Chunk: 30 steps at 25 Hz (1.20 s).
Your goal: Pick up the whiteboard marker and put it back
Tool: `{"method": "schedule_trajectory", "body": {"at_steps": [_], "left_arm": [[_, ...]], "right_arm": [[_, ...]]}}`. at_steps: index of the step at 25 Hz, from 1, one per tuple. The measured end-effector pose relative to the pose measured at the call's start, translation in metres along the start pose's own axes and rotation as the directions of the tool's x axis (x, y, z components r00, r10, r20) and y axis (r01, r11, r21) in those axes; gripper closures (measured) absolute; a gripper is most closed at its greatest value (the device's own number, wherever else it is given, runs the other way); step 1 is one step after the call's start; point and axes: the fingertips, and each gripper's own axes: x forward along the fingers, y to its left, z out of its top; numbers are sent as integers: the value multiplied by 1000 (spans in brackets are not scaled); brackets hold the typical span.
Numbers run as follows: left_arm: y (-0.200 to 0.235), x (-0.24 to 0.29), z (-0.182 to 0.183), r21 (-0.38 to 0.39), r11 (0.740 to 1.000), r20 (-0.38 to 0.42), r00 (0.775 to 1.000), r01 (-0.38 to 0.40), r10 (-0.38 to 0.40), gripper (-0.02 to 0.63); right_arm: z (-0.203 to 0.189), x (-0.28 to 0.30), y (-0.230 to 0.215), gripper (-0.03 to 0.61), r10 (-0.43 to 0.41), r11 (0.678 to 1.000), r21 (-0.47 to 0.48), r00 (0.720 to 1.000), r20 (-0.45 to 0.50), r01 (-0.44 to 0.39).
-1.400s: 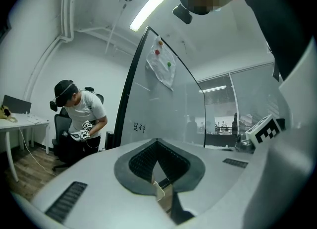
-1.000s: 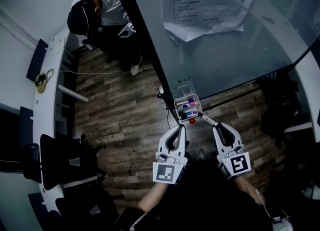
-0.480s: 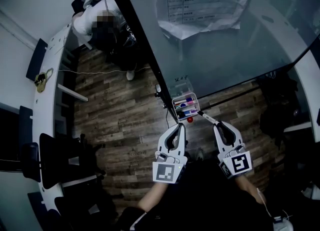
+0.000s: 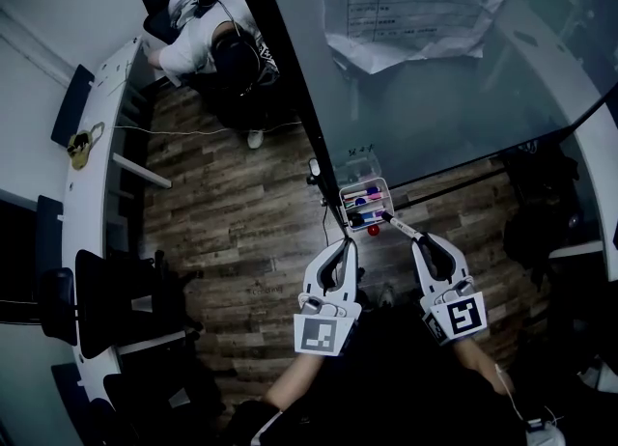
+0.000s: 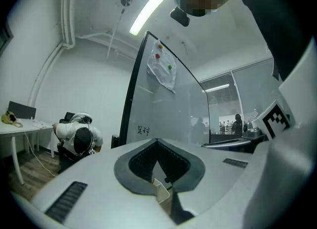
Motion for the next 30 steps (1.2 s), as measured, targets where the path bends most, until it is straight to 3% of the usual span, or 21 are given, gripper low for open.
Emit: {"method": "schedule_trajectory", "body": {"at_steps": [9, 19, 30], "left_arm": [[20, -2, -2, -32, 999, 3, 1000, -3, 3, 612], [44, -1, -13, -52, 999, -24, 1000, -4, 3, 612], [56, 9, -25, -64, 998, -49, 999, 18, -21, 612]], "right_arm": [[-23, 22, 15, 500, 38, 999, -36, 996, -75, -41], [-24, 54, 27, 500, 33, 999, -11, 998, -59, -33], [-50, 74, 22, 500, 27, 999, -26, 993, -112, -30]]}}
